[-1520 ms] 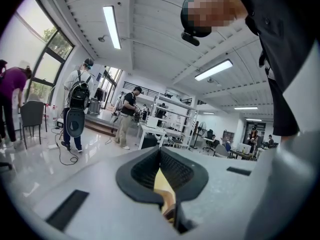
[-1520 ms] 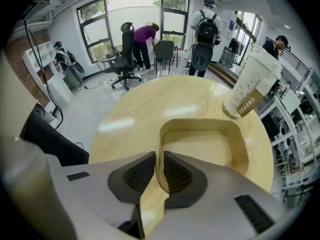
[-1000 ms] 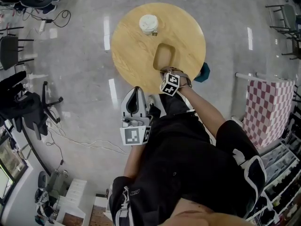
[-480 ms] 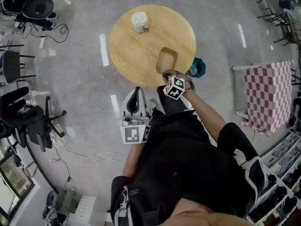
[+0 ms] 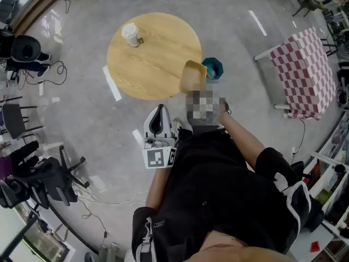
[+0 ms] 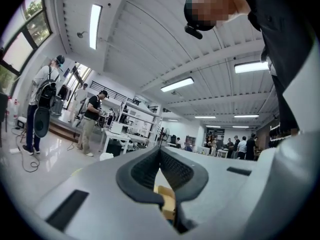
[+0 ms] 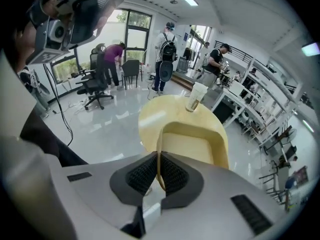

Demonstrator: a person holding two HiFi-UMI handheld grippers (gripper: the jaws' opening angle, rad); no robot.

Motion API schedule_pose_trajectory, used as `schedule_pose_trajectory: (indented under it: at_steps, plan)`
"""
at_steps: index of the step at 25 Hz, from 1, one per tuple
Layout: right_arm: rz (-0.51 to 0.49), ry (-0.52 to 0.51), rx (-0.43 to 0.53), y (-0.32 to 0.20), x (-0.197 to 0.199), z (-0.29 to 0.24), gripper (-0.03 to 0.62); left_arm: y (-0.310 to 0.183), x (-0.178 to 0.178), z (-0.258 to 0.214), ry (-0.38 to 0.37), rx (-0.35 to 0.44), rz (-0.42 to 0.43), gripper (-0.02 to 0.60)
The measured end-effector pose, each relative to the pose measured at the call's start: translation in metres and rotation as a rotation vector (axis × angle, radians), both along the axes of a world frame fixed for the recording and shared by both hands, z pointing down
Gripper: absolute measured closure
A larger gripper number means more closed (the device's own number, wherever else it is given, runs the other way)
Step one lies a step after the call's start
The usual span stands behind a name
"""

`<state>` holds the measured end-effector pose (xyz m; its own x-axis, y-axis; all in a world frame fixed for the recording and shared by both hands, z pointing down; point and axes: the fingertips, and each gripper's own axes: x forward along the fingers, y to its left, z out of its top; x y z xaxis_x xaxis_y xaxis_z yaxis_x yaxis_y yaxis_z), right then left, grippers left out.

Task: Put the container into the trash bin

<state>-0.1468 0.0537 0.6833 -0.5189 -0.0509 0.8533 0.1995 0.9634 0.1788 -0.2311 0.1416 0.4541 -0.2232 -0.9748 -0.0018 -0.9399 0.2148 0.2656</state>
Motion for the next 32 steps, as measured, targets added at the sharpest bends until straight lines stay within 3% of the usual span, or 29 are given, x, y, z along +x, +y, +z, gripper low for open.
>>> schedule_pose_trajectory:
  at_steps: [14,25,32]
  plan:
    - [0.2,-0.063,0.015,-0.04,0.113,-0.041,0.557,-0.071,0.092,-0.009,-0.016,0.007,0.193,0.572]
    - [0.297,-0.095,-0.015,-0.094,0.235,-0.042,0.557,-0.141,0.204,-0.02,-0.017,-0.009,0.248,0.572]
    - [0.33,-0.104,-0.027,-0.123,0.285,-0.03,0.556,-0.178,0.255,-0.02,-0.051,-0.022,0.283,0.572]
